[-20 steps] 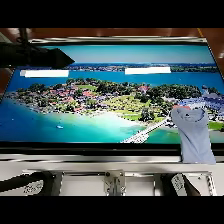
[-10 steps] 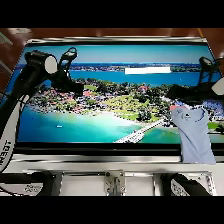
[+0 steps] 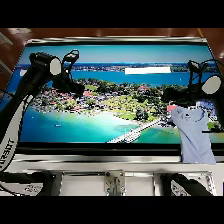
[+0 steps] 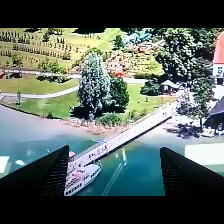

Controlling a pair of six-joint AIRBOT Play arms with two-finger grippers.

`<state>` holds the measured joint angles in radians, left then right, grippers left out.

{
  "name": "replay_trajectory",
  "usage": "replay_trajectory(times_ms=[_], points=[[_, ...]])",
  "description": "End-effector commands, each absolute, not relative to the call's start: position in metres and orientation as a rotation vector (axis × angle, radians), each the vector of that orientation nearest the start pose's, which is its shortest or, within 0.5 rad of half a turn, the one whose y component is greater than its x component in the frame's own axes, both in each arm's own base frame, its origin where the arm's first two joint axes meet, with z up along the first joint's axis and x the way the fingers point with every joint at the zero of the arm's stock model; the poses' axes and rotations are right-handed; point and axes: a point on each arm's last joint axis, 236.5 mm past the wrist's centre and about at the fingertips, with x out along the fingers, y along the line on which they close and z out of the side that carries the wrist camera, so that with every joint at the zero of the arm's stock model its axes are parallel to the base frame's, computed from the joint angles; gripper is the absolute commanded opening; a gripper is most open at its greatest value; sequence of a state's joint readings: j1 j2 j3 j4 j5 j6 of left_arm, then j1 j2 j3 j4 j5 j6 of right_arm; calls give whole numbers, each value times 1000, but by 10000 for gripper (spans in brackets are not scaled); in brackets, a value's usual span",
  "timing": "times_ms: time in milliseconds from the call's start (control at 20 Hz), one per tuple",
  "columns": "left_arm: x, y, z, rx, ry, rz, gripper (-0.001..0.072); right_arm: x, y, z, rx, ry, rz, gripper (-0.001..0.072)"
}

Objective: Fold the shirts.

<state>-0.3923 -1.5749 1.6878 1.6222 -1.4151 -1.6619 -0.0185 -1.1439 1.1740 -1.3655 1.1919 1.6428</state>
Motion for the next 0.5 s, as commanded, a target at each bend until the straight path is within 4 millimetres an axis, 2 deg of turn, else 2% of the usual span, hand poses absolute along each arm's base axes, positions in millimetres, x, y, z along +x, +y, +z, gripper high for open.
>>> replay_trajectory(times_ms=[0, 450], points=[[423, -167, 55, 202, 1288, -252, 696, 374, 39, 66, 251, 1163, 67, 699], [422, -166, 54, 203, 1292, -251, 697, 374, 39, 66, 251, 1163, 67, 699]])
